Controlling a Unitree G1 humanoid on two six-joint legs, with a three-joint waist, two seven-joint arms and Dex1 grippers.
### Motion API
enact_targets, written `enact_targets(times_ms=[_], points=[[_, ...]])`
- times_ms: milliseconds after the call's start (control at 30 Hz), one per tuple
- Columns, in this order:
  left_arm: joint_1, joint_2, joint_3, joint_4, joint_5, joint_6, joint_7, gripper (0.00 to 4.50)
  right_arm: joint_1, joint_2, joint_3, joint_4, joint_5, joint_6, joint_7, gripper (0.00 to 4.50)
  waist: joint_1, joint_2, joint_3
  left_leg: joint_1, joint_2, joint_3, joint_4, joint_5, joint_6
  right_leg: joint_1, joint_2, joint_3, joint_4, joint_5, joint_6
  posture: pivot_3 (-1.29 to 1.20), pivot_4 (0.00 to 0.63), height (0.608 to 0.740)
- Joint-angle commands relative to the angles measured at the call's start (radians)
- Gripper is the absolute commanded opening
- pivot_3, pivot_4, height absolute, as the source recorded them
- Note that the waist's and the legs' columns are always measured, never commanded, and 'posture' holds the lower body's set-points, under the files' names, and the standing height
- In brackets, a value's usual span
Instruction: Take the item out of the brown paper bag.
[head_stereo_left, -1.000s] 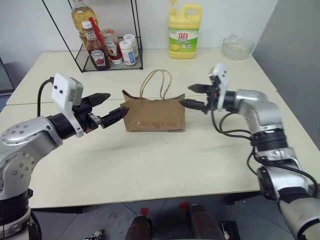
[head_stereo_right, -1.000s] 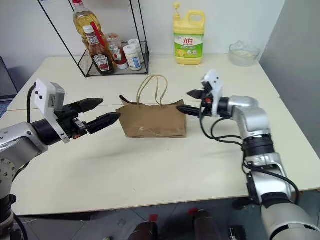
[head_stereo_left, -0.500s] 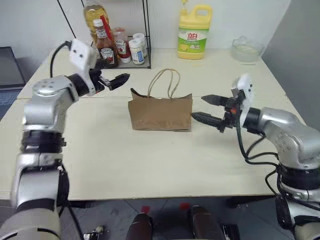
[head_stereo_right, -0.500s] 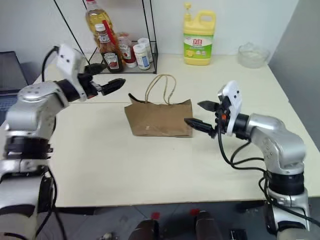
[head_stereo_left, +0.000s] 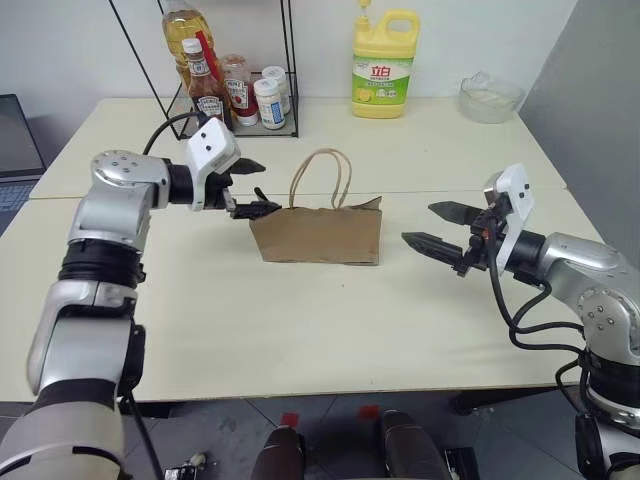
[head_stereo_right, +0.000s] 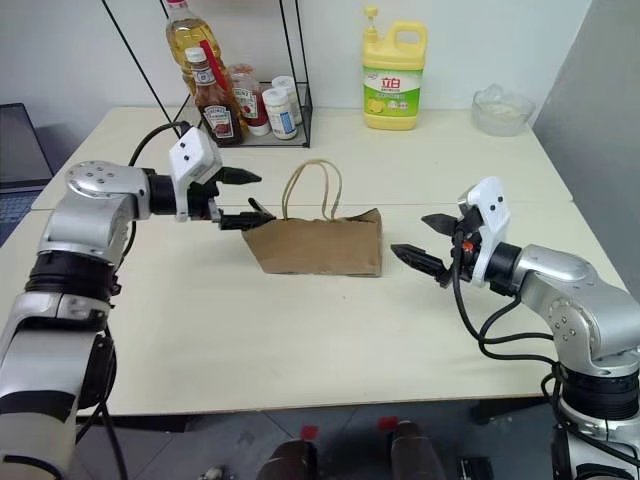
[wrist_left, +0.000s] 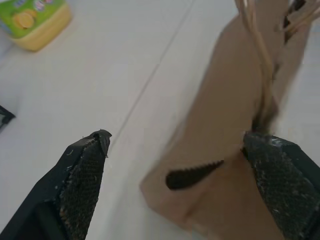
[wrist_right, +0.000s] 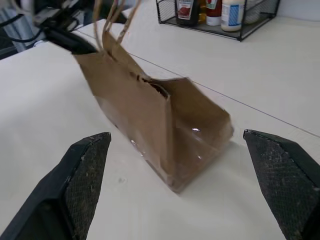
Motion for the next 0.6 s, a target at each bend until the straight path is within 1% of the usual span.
enact_targets(times_ms=[33,133,233,400,600], points=[[0.073,0.044,0.003,-0.211,-0.048,0.111,-0.067,4.5,-0.013,-0.026,-0.014,0.015,-0.001,-0.054,0.013,4.47,0.001,0.0,0.0,0.0,0.0,0.0,0.0,0.0,0.0,0.0,0.0,0.0,0.0,0.0,0.0,0.0,0.15,0.74],[0.179,0.082,0.015,-0.405,-0.095,0.216,-0.087,4.5,-0.025,-0.037,-0.003,0.046,-0.004,-0.08,0.018,4.47,0.001,0.0,0.0,0.0,0.0,0.0,0.0,0.0,0.001,0.0,0.0,0.0,0.0,0.0,0.0,0.0,0.15,0.74],[0.263,0.111,0.033,-0.54,-0.136,0.296,-0.078,4.5,-0.035,-0.042,0.006,0.072,-0.011,-0.104,0.019,4.47,0.002,0.0,0.0,0.0,0.0,0.0,0.0,0.0,0.001,0.001,0.0,0.0,0.0,0.0,0.0,0.0,0.15,0.74],[0.37,0.162,0.059,-0.654,-0.176,0.365,-0.06,4.5,-0.048,-0.048,0.013,0.099,-0.011,-0.129,0.017,4.47,0.003,0.0,0.0,0.0,0.001,0.0,0.0,-0.001,0.002,0.001,0.0,-0.001,0.0,0.0,0.0,0.0,0.15,0.74],[0.497,0.222,0.065,-0.747,-0.195,0.386,-0.063,4.5,-0.045,-0.064,0.012,0.115,-0.011,-0.148,0.021,4.47,0.004,0.0,0.0,0.0,0.001,0.0,0.0,-0.001,0.002,0.001,0.0,-0.001,0.0,0.0,0.0,0.0,0.15,0.74]])
